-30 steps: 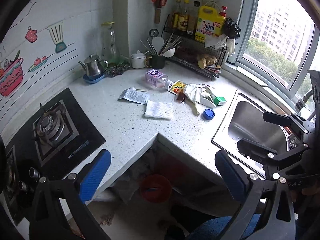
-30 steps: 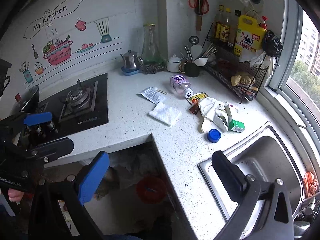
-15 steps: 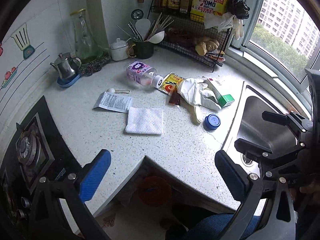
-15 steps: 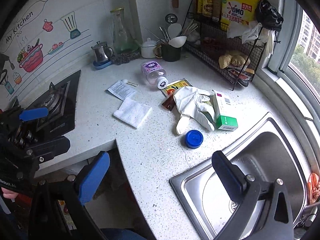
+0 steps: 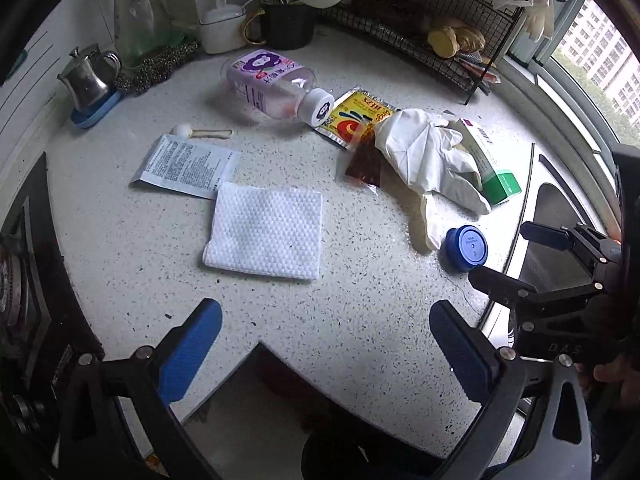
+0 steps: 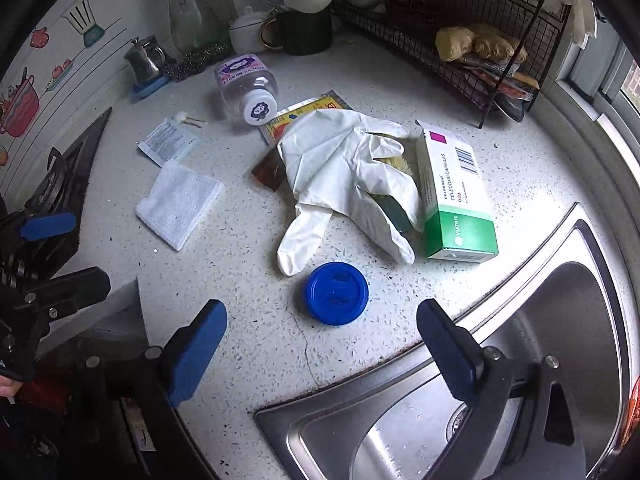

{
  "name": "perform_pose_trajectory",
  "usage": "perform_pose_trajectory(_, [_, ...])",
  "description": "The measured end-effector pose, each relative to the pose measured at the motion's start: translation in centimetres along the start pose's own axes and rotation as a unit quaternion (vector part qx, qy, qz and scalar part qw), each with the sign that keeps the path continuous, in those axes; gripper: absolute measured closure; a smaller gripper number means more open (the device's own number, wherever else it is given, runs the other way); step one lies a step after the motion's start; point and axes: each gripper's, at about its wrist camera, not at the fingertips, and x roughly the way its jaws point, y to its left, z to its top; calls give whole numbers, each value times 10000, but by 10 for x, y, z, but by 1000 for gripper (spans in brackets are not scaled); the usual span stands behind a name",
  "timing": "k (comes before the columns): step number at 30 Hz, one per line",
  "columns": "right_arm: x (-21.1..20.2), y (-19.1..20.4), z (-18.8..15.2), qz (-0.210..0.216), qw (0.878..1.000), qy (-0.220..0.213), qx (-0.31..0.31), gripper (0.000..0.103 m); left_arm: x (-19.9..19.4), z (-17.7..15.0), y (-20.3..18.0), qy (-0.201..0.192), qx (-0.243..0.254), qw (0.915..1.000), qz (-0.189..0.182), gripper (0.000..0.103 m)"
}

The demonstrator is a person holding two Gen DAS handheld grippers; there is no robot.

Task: Collect trash
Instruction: 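Raise both tools back up to the counter, then grasp the blue bottle cap with the right gripper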

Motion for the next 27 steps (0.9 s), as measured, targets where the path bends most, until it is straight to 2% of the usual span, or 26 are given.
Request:
perform_pose_trajectory(4, [17,-5,4,95,9999,119,-8,13,15,1,2,182,-160,9997,-66,0])
perform_pose_trajectory(8, [30,-8,3,61,9995,290,-45,30,26,1,4,314,-217,9992,-69,0])
perform_pose_trajectory(11, [29,-9,-1,144,9997,220,-28,31,28,2,8,359,-250,9990,-39,0])
perform_pose_trajectory(14, [33,-9,1,201,9995,257,15,38,29,3,13,388,-278,9989,-15,0])
perform_pose_trajectory(16, [34,-8,2,156,9996,250,-9,39,30,7,18,385,-272,9989,18,0])
perform_pose_trajectory(21, [40,3,11,-75,9997,179,-144,58,36,13,30,435,-300,9986,70,0])
perform_pose_trajectory(27, [40,4,12,103,9995,211,-231,60,38,27,48,409,-314,9985,162,0])
